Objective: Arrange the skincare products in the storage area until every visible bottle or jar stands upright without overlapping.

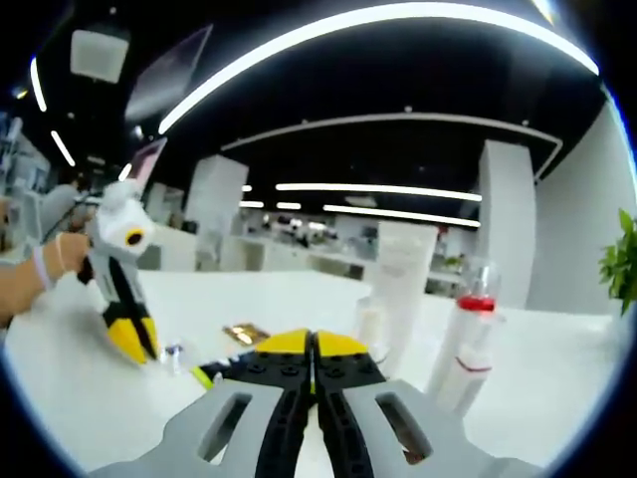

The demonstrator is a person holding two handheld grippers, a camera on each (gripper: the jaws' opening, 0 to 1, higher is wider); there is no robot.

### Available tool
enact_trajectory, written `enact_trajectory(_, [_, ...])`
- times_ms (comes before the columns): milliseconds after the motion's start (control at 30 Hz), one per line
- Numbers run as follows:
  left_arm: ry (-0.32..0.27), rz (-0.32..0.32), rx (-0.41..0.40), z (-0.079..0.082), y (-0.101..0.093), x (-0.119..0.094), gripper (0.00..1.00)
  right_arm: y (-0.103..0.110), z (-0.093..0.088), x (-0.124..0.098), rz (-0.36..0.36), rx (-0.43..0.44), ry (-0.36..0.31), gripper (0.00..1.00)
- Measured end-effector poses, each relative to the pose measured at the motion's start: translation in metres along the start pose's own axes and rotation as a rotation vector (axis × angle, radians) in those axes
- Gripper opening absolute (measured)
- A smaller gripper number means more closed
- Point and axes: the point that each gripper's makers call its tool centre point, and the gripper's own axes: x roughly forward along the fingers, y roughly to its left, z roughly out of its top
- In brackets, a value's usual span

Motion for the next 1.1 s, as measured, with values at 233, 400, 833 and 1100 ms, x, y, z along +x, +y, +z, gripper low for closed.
enact_trajectory(233, [-0.014, 0.01, -0.022, 0.005, 0.008, -0.001, 0.13, -0.002, -0.003, 0.002, 0.0, -0.003, 0.008, 0.0])
enact_trajectory(400, [-0.023, 0.023, -0.038, 0.006, 0.01, -0.005, 0.13, -0.002, -0.004, 0.003, 0.004, -0.008, 0.013, 0.0])
enact_trajectory(833, [-0.042, 0.015, 0.011, 0.019, 0.011, 0.009, 0.12, -0.002, -0.005, 0.002, 0.003, -0.015, 0.015, 0.0])
enact_trajectory(1100, [-0.05, 0.048, -0.002, 0.015, 0.017, 0.01, 0.12, -0.001, -0.007, 0.003, 0.007, -0.024, 0.024, 0.0])
